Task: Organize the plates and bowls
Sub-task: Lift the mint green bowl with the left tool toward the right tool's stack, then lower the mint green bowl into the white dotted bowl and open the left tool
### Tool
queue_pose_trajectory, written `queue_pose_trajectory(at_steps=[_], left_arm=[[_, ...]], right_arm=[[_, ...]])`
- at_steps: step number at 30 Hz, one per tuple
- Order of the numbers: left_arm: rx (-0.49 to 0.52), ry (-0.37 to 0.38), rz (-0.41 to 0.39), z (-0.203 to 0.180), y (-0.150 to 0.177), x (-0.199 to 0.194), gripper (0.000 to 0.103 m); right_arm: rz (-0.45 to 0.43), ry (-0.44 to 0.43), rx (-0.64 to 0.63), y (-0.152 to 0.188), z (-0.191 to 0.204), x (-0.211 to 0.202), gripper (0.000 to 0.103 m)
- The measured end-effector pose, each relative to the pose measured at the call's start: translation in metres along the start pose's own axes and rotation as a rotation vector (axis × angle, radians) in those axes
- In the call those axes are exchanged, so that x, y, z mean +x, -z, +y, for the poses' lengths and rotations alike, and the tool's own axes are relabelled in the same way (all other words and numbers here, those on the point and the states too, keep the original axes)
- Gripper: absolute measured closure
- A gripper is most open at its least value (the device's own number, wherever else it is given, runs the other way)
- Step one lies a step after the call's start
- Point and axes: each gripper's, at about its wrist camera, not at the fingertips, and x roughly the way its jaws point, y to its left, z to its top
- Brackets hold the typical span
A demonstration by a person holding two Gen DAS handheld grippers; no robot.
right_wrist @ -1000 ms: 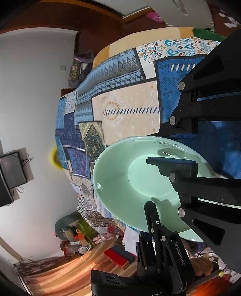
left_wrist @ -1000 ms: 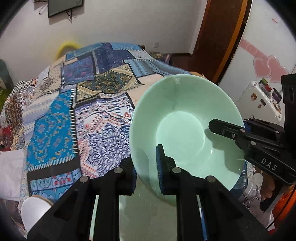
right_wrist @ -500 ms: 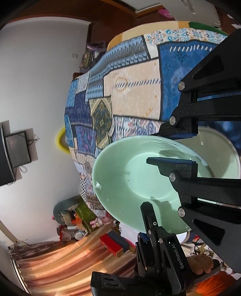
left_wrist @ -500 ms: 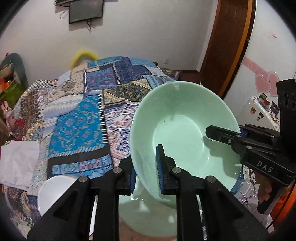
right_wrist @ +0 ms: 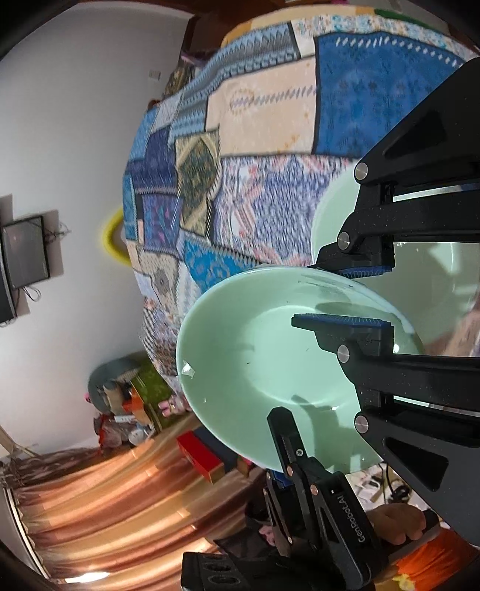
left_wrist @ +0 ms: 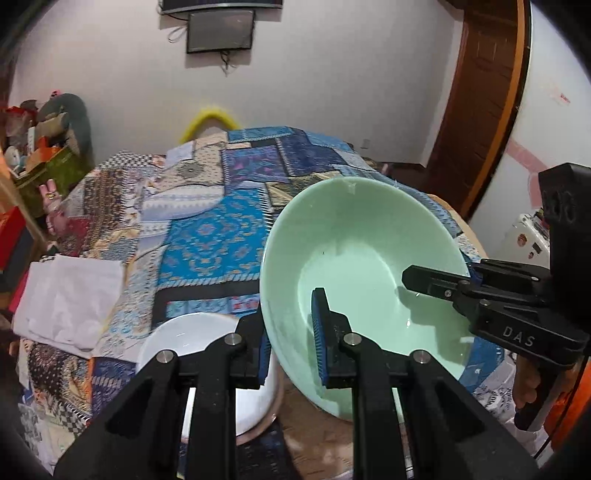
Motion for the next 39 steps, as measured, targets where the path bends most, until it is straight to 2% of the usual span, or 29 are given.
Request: queue_pose_trajectory(at_steps=[18, 27, 39], left_arm=[[-0.137, -0.069, 0.035, 0.090, 0.049, -0.010, 0.085], [-0.165, -0.087, 0.073, 0.110, 0.060, 0.008, 0.085], [-0.196, -0.095, 0.130, 0.128, 0.076, 0.036, 0.085]], right_arm=[[0.094, -0.108, -0.045, 0.010, 0.070, 0.056, 0.087], [0.118, -0.124, -0.019, 0.013, 0.079, 0.079, 0.086], [0.199, -0.127, 0.002, 0.027, 0.080, 0.113, 0.086]])
